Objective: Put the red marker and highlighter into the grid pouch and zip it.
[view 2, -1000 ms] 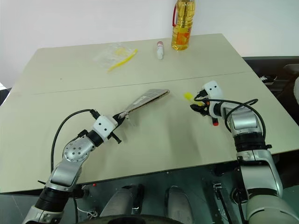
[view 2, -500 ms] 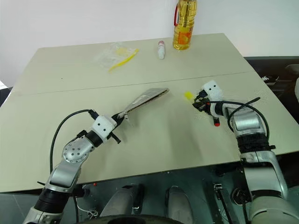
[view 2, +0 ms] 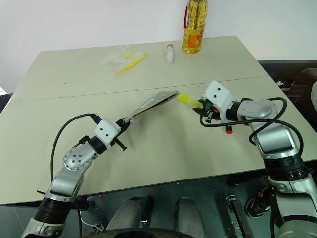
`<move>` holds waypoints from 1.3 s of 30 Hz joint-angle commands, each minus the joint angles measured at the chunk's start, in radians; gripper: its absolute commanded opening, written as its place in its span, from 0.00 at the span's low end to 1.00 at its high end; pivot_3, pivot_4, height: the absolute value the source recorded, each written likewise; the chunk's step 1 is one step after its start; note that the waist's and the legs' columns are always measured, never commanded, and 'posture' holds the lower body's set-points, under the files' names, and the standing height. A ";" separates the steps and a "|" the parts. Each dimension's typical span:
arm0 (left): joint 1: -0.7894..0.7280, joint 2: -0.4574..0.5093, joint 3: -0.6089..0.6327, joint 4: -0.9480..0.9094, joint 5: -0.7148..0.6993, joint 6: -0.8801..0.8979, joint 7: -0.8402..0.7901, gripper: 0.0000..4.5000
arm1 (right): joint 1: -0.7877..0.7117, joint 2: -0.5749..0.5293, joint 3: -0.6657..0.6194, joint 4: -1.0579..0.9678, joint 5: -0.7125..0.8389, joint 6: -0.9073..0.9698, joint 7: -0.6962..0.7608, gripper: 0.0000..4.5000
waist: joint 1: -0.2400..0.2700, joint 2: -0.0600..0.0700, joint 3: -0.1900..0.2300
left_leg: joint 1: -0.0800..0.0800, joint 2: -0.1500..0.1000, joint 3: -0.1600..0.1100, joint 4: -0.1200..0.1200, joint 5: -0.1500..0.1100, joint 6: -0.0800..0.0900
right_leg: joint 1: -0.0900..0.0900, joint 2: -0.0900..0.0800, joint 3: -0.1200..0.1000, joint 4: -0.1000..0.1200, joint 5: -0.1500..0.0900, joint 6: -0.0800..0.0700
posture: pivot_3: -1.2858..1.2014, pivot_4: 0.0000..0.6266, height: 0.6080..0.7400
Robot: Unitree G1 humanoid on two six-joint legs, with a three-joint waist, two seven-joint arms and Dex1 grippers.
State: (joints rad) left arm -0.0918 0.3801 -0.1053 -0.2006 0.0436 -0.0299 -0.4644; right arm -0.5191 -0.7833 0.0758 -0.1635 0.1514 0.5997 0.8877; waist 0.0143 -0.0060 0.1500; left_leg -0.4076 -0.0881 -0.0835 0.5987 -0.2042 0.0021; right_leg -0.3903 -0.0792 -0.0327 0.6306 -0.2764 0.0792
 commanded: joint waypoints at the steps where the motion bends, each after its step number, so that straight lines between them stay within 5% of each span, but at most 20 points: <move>1: 0.004 -0.007 -0.010 -0.049 -0.011 -0.013 -0.005 0.00 | -0.027 0.022 0.008 -0.014 0.003 0.000 -0.014 0.19 | 0.000 0.000 0.000 | 0.000 0.000 0.000 0.000 0.000 0.000 | 0.000 0.000 0.000 0.000 0.000 0.000 | 0.52 0.24 1.00; 39: 0.029 0.021 -0.045 -0.066 -0.006 -0.051 -0.067 0.00 | -0.013 -0.031 0.054 -0.064 -0.006 0.000 0.035 0.19 | -0.001 0.000 0.000 | 0.000 0.000 0.000 0.000 0.000 0.000 | 0.000 0.000 0.000 0.000 0.000 0.000 | 0.52 0.24 1.00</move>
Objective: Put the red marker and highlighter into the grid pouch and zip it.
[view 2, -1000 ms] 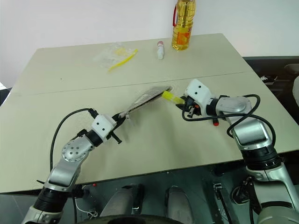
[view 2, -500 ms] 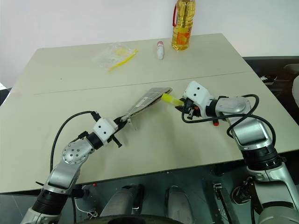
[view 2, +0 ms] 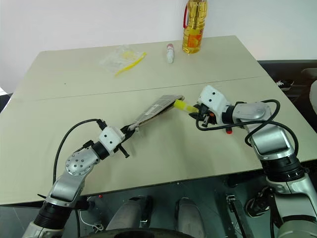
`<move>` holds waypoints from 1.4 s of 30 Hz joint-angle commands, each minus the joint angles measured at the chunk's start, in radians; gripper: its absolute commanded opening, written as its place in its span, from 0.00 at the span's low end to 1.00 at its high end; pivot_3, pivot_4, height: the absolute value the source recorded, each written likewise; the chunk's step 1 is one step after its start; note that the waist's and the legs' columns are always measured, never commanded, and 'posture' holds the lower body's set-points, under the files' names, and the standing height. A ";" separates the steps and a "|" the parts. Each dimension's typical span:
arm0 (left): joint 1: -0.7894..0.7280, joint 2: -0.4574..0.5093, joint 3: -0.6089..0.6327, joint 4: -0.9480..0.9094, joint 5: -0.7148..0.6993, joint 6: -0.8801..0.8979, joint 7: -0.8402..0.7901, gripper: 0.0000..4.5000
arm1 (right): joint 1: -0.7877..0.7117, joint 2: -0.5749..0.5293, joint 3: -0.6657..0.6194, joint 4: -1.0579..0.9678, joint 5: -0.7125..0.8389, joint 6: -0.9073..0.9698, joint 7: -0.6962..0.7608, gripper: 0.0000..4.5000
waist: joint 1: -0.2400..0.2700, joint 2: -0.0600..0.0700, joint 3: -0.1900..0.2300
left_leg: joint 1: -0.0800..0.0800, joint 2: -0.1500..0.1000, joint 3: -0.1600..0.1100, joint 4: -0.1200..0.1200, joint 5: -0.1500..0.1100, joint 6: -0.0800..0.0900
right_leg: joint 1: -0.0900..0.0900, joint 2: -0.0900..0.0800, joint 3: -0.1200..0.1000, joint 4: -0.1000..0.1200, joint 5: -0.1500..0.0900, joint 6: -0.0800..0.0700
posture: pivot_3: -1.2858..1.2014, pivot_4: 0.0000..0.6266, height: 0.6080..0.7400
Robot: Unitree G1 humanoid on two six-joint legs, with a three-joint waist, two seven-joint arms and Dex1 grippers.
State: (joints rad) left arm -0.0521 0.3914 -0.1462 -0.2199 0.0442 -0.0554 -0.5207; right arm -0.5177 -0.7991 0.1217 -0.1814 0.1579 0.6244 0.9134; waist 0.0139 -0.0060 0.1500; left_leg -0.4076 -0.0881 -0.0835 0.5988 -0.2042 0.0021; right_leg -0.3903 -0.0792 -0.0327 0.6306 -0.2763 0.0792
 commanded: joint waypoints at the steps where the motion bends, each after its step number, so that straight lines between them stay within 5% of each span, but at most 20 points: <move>1: -0.012 0.014 -0.006 -0.048 -0.006 -0.028 -0.019 0.00 | -0.017 -0.020 0.016 -0.046 -0.019 -0.031 0.014 0.19 | 0.000 0.000 0.000 | 0.000 0.000 0.000 0.000 0.000 0.000 | 0.000 0.000 0.000 0.000 0.000 0.000 | 0.52 0.24 1.00; 10: -0.025 0.083 -0.027 -0.058 -0.026 -0.049 -0.116 0.00 | -0.011 -0.124 0.167 -0.092 -0.196 -0.247 0.100 0.19 | 0.000 0.000 0.000 | 0.000 0.000 0.000 0.000 0.000 0.000 | 0.000 0.000 0.000 0.000 0.000 0.000 | 0.52 0.24 1.00; 21: -0.083 0.114 -0.009 -0.022 -0.065 -0.016 -0.180 0.00 | -0.045 -0.060 0.266 -0.120 -0.350 -0.436 0.118 0.19 | 0.001 0.000 0.000 | 0.000 0.000 0.000 0.000 0.000 0.000 | 0.000 0.000 0.000 0.000 0.000 0.000 | 0.52 0.24 1.00; 27: -0.084 0.074 0.000 -0.014 -0.070 0.039 -0.127 0.00 | -0.036 -0.028 0.062 -0.190 -0.092 -0.122 0.179 0.80 | 0.001 0.000 0.000 | 0.000 0.000 0.000 0.001 0.000 0.000 | 0.000 0.000 0.000 0.000 0.000 0.000 | 0.52 0.24 1.00; 36: -0.124 -0.048 -0.022 0.028 -0.003 0.094 0.026 0.00 | -0.006 -0.012 -0.198 -0.011 0.033 0.088 0.026 0.80 | 0.003 -0.001 -0.001 | 0.000 0.000 0.000 0.002 0.000 0.000 | 0.002 0.000 0.000 0.000 0.000 0.000 | 0.52 0.24 1.00; 39: -0.131 -0.071 -0.036 0.049 0.034 0.087 0.068 0.00 | -0.006 0.017 -0.262 0.114 0.043 0.255 -0.085 0.99 | 0.001 -0.001 -0.001 | 0.000 0.000 0.000 0.002 0.000 0.000 | 0.001 0.000 0.000 0.000 0.000 0.000 | 0.52 0.24 1.00; 42: -0.137 -0.087 -0.047 0.071 0.056 0.074 0.090 0.00 | 0.016 0.049 -0.273 0.175 0.023 0.352 -0.187 0.99 | 0.000 -0.001 -0.001 | 0.000 0.000 0.000 0.002 0.000 0.000 | 0.001 0.000 0.000 0.001 0.000 0.000 | 0.52 0.24 1.00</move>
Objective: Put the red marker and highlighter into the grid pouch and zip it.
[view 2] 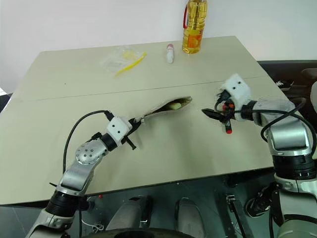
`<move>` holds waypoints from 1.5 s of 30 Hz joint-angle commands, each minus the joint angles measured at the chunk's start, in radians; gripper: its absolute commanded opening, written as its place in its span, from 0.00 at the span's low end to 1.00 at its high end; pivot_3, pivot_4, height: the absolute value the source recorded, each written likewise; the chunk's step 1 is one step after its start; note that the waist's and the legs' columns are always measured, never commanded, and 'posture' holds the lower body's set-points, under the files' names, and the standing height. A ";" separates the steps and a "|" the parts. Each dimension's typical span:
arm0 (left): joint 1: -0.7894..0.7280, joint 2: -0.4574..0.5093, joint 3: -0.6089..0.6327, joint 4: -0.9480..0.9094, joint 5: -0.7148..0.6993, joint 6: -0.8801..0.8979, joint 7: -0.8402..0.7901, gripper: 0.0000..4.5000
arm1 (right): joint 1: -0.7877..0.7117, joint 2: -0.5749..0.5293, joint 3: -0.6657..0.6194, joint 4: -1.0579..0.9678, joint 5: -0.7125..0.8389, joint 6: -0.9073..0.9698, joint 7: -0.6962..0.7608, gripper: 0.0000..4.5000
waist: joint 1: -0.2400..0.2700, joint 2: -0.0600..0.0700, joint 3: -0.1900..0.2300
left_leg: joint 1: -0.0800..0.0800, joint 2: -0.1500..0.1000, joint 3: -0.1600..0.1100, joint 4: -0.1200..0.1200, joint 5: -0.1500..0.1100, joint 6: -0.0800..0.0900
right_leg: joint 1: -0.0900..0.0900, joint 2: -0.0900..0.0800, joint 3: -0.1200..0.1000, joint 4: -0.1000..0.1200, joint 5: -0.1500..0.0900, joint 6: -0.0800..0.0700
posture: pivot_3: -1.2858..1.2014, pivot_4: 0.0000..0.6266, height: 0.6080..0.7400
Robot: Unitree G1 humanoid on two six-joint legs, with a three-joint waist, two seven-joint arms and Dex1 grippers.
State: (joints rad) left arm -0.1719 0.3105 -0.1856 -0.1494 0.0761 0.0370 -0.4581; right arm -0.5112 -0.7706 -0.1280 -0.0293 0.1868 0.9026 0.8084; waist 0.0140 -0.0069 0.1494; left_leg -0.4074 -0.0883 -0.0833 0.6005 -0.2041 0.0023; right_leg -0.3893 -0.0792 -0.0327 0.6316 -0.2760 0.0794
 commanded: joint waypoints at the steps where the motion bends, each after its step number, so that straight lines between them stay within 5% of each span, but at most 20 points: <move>1: -0.017 -0.007 -0.010 0.005 0.027 -0.023 0.028 0.00 | 0.016 0.032 -0.025 0.030 -0.008 0.095 -0.106 0.99 | -0.001 0.000 0.000 | 0.000 0.000 0.000 0.000 0.000 0.000 | 0.000 0.000 0.000 0.000 0.000 0.000 | 0.52 0.24 1.00; 8: -0.026 -0.007 -0.008 0.030 0.029 -0.049 0.028 0.00 | 0.049 0.095 -0.057 0.139 0.007 0.151 -0.215 0.94 | 0.000 0.001 -0.001 | 0.000 0.000 0.000 0.001 0.000 0.000 | 0.000 0.000 0.000 0.001 0.000 0.000 | 0.52 0.24 1.00; 10: -0.030 -0.005 -0.005 0.035 0.027 -0.053 0.028 0.00 | 0.051 0.100 -0.060 0.159 0.010 0.143 -0.231 0.79 | 0.001 0.001 -0.001 | 0.000 0.000 0.000 0.002 0.000 0.000 | 0.001 0.000 0.000 0.001 0.000 0.000 | 0.52 0.24 1.00; 16: -0.033 -0.002 0.003 0.041 0.017 -0.063 0.026 0.00 | 0.034 0.075 -0.049 0.145 0.022 0.112 -0.229 0.10 | 0.000 0.001 -0.001 | 0.000 0.000 0.000 0.006 -0.001 0.002 | 0.003 0.000 0.000 0.001 0.000 0.000 | 0.52 0.24 1.00; 17: -0.031 0.000 0.006 0.040 0.014 -0.065 0.024 0.00 | 0.038 0.060 -0.033 0.129 0.014 0.086 -0.218 0.06 | -0.001 0.001 -0.001 | 0.000 0.000 0.000 0.007 -0.001 0.002 | 0.003 0.000 0.000 0.001 0.000 0.000 | 0.52 0.24 1.00; 24: -0.033 0.025 0.028 0.042 -0.026 -0.083 -0.014 0.00 | 0.120 -0.162 0.137 -0.173 -0.054 -0.349 0.050 0.06 | -0.002 0.004 0.000 | -0.001 0.000 0.001 0.007 -0.001 0.002 | 0.001 0.001 0.000 0.001 0.001 0.002 | 0.52 0.24 1.00; 45: -0.028 0.033 0.002 0.002 -0.037 -0.075 -0.073 0.00 | 0.032 -0.139 0.296 -0.287 -0.099 -0.376 0.125 0.06 | 0.001 0.003 0.000 | -0.002 0.000 0.000 0.010 -0.003 0.004 | 0.002 0.000 0.000 -0.001 0.001 0.001 | 0.52 0.24 1.00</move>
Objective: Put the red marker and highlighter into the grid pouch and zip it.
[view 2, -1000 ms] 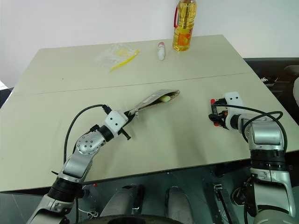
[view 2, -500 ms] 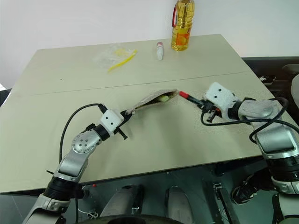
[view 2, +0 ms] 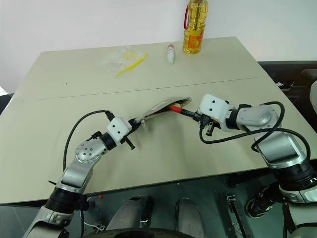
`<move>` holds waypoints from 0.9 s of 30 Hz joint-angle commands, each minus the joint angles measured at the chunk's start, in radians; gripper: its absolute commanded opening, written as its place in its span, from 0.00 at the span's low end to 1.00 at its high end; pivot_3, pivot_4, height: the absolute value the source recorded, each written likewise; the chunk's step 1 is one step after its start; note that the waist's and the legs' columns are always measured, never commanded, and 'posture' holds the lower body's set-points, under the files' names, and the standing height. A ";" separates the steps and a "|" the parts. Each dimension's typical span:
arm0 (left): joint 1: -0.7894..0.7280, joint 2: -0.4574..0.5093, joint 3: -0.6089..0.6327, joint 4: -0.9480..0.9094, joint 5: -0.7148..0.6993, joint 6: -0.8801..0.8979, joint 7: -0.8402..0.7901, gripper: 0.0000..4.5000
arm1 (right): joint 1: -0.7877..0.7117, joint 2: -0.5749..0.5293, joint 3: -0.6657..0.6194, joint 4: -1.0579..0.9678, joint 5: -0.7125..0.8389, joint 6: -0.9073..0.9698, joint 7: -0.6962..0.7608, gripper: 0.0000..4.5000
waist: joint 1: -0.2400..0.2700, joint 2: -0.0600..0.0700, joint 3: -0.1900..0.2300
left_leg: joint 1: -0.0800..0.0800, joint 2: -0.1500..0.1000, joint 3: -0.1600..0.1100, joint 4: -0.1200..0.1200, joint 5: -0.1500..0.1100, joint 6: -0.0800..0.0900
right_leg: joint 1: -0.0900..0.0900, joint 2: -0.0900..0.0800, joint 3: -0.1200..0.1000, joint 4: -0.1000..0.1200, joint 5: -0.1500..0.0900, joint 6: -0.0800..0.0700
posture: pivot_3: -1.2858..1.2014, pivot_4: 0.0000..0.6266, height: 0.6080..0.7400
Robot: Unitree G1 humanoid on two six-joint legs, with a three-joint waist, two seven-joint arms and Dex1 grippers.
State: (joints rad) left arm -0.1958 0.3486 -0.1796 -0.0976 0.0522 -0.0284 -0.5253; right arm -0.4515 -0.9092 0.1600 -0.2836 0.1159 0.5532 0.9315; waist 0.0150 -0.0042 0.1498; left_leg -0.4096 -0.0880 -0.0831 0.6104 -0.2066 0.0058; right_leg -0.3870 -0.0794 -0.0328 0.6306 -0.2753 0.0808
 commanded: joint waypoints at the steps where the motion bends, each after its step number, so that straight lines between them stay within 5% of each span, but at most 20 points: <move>1: -0.004 -0.004 -0.007 -0.051 -0.013 -0.012 -0.009 0.00 | -0.031 0.001 0.013 -0.032 -0.035 -0.030 0.000 0.06 | 0.000 0.000 0.000 | 0.000 0.000 0.000 0.000 0.000 0.000 | 0.000 0.000 0.000 0.000 0.000 0.000 | 0.52 0.24 1.00; 13: -0.012 0.053 -0.071 -0.067 0.009 -0.054 -0.116 0.00 | -0.132 -0.042 0.201 -0.028 -0.308 -0.238 0.054 0.06 | -0.002 0.000 0.000 | 0.000 0.000 0.000 -0.001 0.000 0.000 | -0.001 0.000 0.000 0.000 -0.001 -0.002 | 0.52 0.24 1.00; 23: -0.043 0.047 -0.095 -0.088 -0.009 -0.043 -0.160 0.00 | -0.199 0.081 0.264 -0.031 -0.399 -0.282 0.092 0.06 | 0.000 0.000 0.000 | 0.000 0.000 0.000 0.000 0.000 0.000 | -0.002 0.000 0.000 -0.001 0.000 0.000 | 0.52 0.24 1.00; 27: -0.033 0.040 -0.087 -0.091 -0.014 -0.027 -0.153 0.00 | -0.191 0.077 0.225 -0.031 -0.385 -0.274 0.096 0.48 | -0.001 0.000 0.000 | 0.000 0.000 0.000 0.000 0.000 0.000 | -0.002 0.000 0.000 0.000 0.000 0.000 | 0.52 0.24 1.00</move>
State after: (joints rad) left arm -0.2283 0.3906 -0.2625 -0.1427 0.0554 -0.0528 -0.6802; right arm -0.6296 -0.8321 0.4426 -0.2859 -0.2783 0.2819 1.0277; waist 0.0141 -0.0041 0.1501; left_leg -0.4096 -0.0883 -0.0834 0.6099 -0.2069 0.0059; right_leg -0.3888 -0.0792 -0.0329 0.6304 -0.2752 0.0810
